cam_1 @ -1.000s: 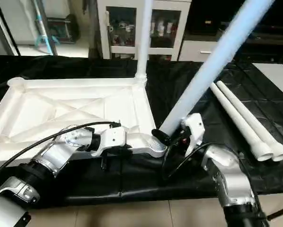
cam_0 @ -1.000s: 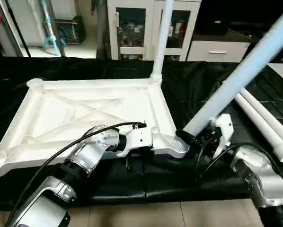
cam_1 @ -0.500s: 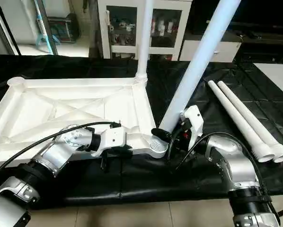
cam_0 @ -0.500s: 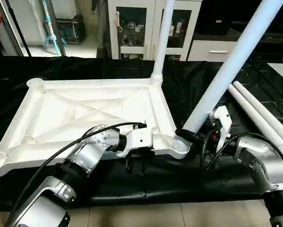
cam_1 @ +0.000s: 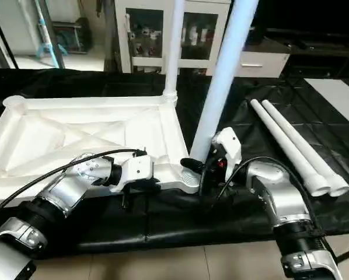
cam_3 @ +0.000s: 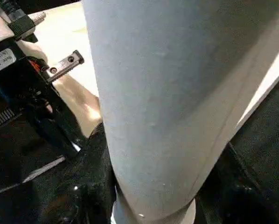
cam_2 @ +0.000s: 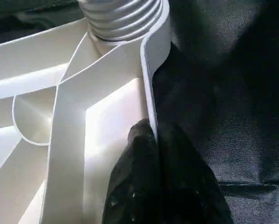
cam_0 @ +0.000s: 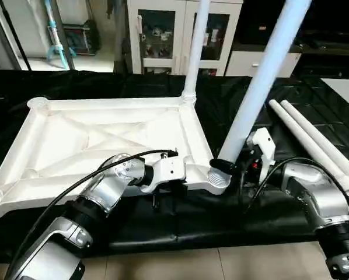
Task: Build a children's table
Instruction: Insert table leg to table base
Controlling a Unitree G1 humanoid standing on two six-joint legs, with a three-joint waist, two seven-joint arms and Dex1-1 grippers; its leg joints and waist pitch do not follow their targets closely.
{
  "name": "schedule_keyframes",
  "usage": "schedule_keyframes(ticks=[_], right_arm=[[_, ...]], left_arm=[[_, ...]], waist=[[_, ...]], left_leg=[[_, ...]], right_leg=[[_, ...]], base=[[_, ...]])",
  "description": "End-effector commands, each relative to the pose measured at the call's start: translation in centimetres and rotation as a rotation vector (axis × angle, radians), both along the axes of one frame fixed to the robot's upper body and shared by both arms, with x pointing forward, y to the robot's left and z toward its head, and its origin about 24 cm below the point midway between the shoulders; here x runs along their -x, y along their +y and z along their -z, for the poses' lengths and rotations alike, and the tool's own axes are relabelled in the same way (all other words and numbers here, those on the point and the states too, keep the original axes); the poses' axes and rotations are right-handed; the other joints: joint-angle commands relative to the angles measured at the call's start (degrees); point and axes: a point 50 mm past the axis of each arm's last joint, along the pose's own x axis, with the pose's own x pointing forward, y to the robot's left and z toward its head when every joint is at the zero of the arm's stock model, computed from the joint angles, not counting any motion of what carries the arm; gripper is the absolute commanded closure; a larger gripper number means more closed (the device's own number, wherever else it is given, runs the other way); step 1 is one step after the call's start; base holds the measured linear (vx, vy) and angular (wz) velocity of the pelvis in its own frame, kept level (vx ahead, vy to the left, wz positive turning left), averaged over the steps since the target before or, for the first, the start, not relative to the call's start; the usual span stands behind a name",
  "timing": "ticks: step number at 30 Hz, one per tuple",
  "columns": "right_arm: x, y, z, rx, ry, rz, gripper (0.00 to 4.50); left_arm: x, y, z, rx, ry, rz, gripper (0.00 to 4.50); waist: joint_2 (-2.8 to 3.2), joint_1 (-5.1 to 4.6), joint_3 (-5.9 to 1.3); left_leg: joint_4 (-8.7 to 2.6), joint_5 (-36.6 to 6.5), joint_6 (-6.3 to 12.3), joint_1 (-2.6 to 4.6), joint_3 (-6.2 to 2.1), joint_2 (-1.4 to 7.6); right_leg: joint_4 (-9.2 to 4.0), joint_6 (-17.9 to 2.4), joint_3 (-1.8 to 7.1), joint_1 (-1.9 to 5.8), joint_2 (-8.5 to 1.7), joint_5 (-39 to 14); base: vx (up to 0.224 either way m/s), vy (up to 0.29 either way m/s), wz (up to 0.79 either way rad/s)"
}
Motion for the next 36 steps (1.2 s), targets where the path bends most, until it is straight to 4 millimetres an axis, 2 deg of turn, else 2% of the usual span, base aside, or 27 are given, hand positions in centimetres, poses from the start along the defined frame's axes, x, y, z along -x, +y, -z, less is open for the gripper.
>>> schedule_keyframes(ticks=[1, 3, 8, 10, 11, 12, 13, 14, 15, 16, 17, 18, 19, 20, 21, 22, 23, 24, 25, 26, 28, 29, 30, 31, 33, 35, 36], right_arm=[[1.5, -1.7, 4.1, 0.112, 0.182, 0.088, 2.64], [1.3, -1.8, 4.2, 0.103, 0.177, 0.139, 2.64], [0.9, -2.1, 5.0, 0.119, 0.183, 0.275, 2.64], [0.7, -2.3, 5.8, 0.151, 0.194, 0.361, 2.64], [0.6, -2.3, 6.0, 0.166, 0.195, 0.39, 2.64], [0.6, -2.3, 6.2, 0.175, 0.194, 0.404, 2.64], [0.4, -2.1, 6.4, 0.19, 0.191, 0.437, 2.64], [0.4, -2.1, 6.4, 0.19, 0.191, 0.437, 2.64], [0.0, -2.0, 6.5, 0.213, 0.189, 0.492, 2.64], [-0.9, -1.6, 6.7, 0.249, 0.179, 0.589, 2.64], [-0.9, -1.6, 6.7, 0.249, 0.179, 0.589, 2.64], [-1.9, -1.2, 6.5, 0.278, 0.17, 0.693, 2.64], [-2.1, -1.1, 6.5, 0.28, 0.17, 0.707, 2.64], [-2.2, -1.1, 6.5, 0.284, 0.17, 0.722, 2.64], [-2.6, -0.9, 6.4, 0.297, 0.162, 0.753, 2.64], [-2.8, -0.8, 6.3, 0.299, 0.16, 0.761, 2.64], [-3.1, -0.6, 6.2, 0.309, 0.157, 0.791, 2.64], [-3.3, -0.5, 6.1, 0.316, 0.147, 0.809, 2.64], [-3.5, -0.3, 6.0, 0.323, 0.137, 0.822, 2.64], [-3.6, -0.3, 6.0, 0.325, 0.131, 0.829, 2.64], [-4.2, 0.0, 5.2, 0.297, 0.078, 0.877, 2.64], [-4.3, 0.1, 5.1, 0.283, 0.073, 0.883, 2.64], [-4.4, 0.2, 5.0, 0.275, 0.069, 0.885, 2.64], [-4.9, 0.8, 4.0, 0.191, 0.026, 0.888, 2.64], [-5.2, 1.1, 3.3, 0.132, -0.009, 0.886, 2.64], [-5.6, 1.5, 1.7, -0.013, -0.057, 0.87, 2.64], [-5.7, 1.6, 0.6, -0.11, -0.079, 0.851, 2.64]], left_arm=[[0.9, 1.2, 2.2, -0.125, 0.072, 0.006, 4.5], [0.7, 1.2, 2.1, -0.105, 0.074, -0.021, 4.5], [0.3, 0.9, 1.7, -0.038, 0.1, -0.082, 4.5], [0.1, 0.6, 1.4, -0.001, 0.122, -0.112, 4.5], [0.0, 0.4, 1.3, 0.01, 0.129, -0.121, 4.5], [0.0, 0.3, 1.2, 0.015, 0.134, -0.125, 4.5], [-0.2, -0.1, 1.0, 0.034, 0.149, -0.14, 4.5], [-0.2, -0.1, 1.0, 0.034, 0.149, -0.14, 4.5], [-0.3, -0.7, 0.7, 0.052, 0.16, -0.153, 4.5], [-0.7, -1.8, 0.1, 0.075, 0.171, -0.173, 4.5], [-0.7, -1.8, 0.1, 0.075, 0.171, -0.173, 4.5], [-1.3, -2.9, -0.3, 0.068, 0.149, -0.219, 4.5], [-1.4, -3.1, -0.4, 0.065, 0.145, -0.226, 4.5], [-1.5, -3.3, -0.5, 0.063, 0.14, -0.233, 4.5], [-1.8, -4.0, -0.7, 0.07, 0.13, -0.266, 4.5], [-2.0, -4.3, -0.8, 0.076, 0.128, -0.283, 4.5], [-2.3, -4.9, -1.1, 0.079, 0.12, -0.325, 4.5], [-2.6, -5.3, -1.2, 0.08, 0.101, -0.359, 4.5], [-2.8, -5.6, -1.4, 0.08, 0.083, -0.384, 4.5], [-2.9, -5.7, -1.4, 0.081, 0.076, -0.389, 4.5], [-3.4, -6.0, -1.8, 0.09, 0.007, -0.421, 4.5], [-3.5, -6.0, -1.9, 0.091, -0.002, -0.42, 4.5], [-3.5, -6.0, -1.9, 0.092, -0.008, -0.42, 4.5], [-3.6, -5.8, -2.0, 0.087, -0.049, -0.399, 4.5], [-3.6, -5.6, -2.0, 0.079, -0.071, -0.379, 4.5], [-3.4, -5.3, -1.9, 0.065, -0.115, -0.311, 4.5], [-3.3, -5.0, -1.8, 0.06, -0.131, -0.271, 4.5]], waist=[[0.55, -0.74, -0.59], [1.02, -0.91, -0.63], [1.12, -1.6, -0.34], [1.71, -2.57, 0.11], [2.19, -2.49, 0.28], [2.63, -2.37, 0.25], [2.5, 0.8, 0.01], [1.85, 1.48, -0.53], [-1.17, -0.31, -1.39], [-1.65, 0.28, -1.3], [-0.77, 0.44, -1.78], [-0.01, 1.11, -1.58], [1.61, 0.25, -1.5], [1.61, 0.25, -1.5], [1.3, -0.22, -1.05], [0.82, -0.05, -0.99], [0.12, -0.2, -0.88], [0.16, -0.01, -0.93], [0.18, -0.09, -1.11], [0.18, -0.09, -1.11], [-0.02, 0.19, -1.82], [0.08, 0.23, -1.87], [0.04, 0.18, -1.77], [0.35, 0.11, -1.46], [-0.1, -0.02, -1.88], [0.27, 0.28, -2.37], [0.19, 0.43, -2.6]], left_leg=[[-6.99, -44.4, -7.98, 2.07, -5.52, 6.48], [-7.07, -44.6, -8.36, 2.21, -5.43, 6.42], [-7.45, -47.7, -8.98, 2.24, -5.59, 6.26], [-8.7, -53.5, -10.01, 2.17, -5.97, 6.28], [-9.74, -55.7, -10.68, 2.05, -5.65, 6.43], [-13.08, -58.5, -11.84, -0.17, -4.54, 6.97], [-17.06, -57.6, -12.06, -3.35, -1.95, 7.28], [-16.71, -52.3, -12.03, -1.99, -0.65, 6.48], [-8.94, -39.1, -13.17, 3.46, -0.89, 4.48], [3.0, -10.2, -3.98, 3.1, -5.37, 2.24], [3.08, -1.6, -2.4, -0.86, -8.25, 2.1], [-2.7, 0.0, -5.41, -3.72, -8.13, 4.19], [-5.66, -6.4, -10.63, 0.61, -8.81, 6.98], [-5.66, -6.4, -10.63, 0.61, -8.81, 6.98], [-6.37, -26.9, -11.76, 2.0, -5.96, 5.9], [-5.82, -32.7, -9.17, 2.73, -4.76, 4.94], [-5.61, -33.2, -7.88, 2.61, -4.43, 4.86], [-5.58, -32.6, -6.74, 2.36, -4.73, 5.14], [-6.06, -30.7, -6.68, 1.56, -5.15, 5.57], [-6.06, -30.7, -6.68, 1.56, -5.15, 5.57], [-6.74, -19.1, -5.57, 0.2, -4.71, 6.02], [-6.65, -17.0, -5.14, 0.11, -4.47, 6.07], [-6.68, -16.8, -4.4, 0.18, -4.06, 6.08], [-6.79, -22.0, -4.68, 0.27, -3.87, 5.88], [-6.56, -24.3, -4.57, 0.18, -4.06, 5.73], [-6.34, -19.2, -3.47, -0.1, -3.92, 5.87], [-6.06, -14.8, -1.26, -0.43, -3.7, 5.95]], right_leg=[[-5.79, -5.3, 2.92, -1.95, -4.99, -33.0], [-5.75, -5.6, 2.98, -2.04, -4.92, -31.7], [-6.03, -5.1, 2.22, -2.06, -4.68, -33.0], [-6.01, -3.6, 0.23, -1.43, -3.61, -33.5], [-5.55, -3.7, -0.62, -1.02, -2.85, -31.7], [-1.29, -5.1, -2.05, 1.87, -1.21, -22.1], [5.68, -5.2, -1.72, 5.18, -0.25, -9.8], [5.01, -5.0, -0.82, 3.94, -0.41, -10.0], [-2.09, -5.9, 2.15, -2.16, -4.71, -30.1], [-9.02, -5.5, 5.88, -2.29, -12.76, -43.8], [-7.34, -7.3, 7.1, 1.45, -13.11, -42.3], [-4.02, -9.5, 2.46, 4.04, -8.28, -30.1], [-1.32, -9.4, 1.44, 0.19, -2.01, -11.5], [-1.32, -9.4, 1.44, 0.19, -2.01, -11.5], [-2.15, -11.8, 2.29, -0.79, -2.41, -7.9], [-3.7, -11.7, 3.05, -1.45, -3.25, -18.8], [-4.49, -11.2, 3.32, -1.54, -3.68, -23.6], [-5.13, -9.5, 3.57, -1.43, -4.44, -30.3], [-5.11, -8.4, 3.5, -0.76, -4.51, -29.9], [-5.11, -8.4, 3.5, -0.76, -4.51, -29.9], [-3.91, -10.4, 3.35, 0.87, -4.24, -13.5], [-3.74, -11.2, 3.42, 0.91, -4.26, -10.2], [-3.6, -12.4, 3.29, 0.83, -4.06, -7.8], [-4.03, -12.1, 3.28, 0.32, -3.98, -12.6], [-4.43, -10.9, 3.46, 0.4, -4.44, -16.5], [-3.89, -11.3, 3.59, 0.68, -4.37, -10.3], [-3.26, -12.2, 3.49, 1.11, -4.11, -2.7]], base=[[0.0, 0.0, 0.0], [0.0, 0.0, 0.0], [0.0, 0.0, 0.0], [0.0, 0.0, 0.0], [-0.075, 0.026, -0.04], [-0.075, 0.026, -0.04], [-0.104, 0.0, 0.11], [-0.002, -0.059, 0.17], [-0.002, -0.059, 0.17], [0.037, -0.067, -0.16], [0.029, 0.005, -0.57], [0.029, 0.005, -0.57], [0.0, 0.0, 0.0], [-0.055, 0.002, 0.4], [-0.055, 0.002, 0.4], [-0.027, -0.048, 0.33], [0.0, 0.0, 0.0], [0.0, 0.0, 0.0], [0.0, 0.0, 0.0], [0.0, 0.0, 0.0], [0.0, 0.0, 0.0], [0.0, 0.0, 0.0], [0.0, 0.0, 0.0], [0.0, 0.0, 0.0], [0.0, 0.0, 0.0], [0.0, 0.0, 0.0], [0.0, 0.0, 0.0]])
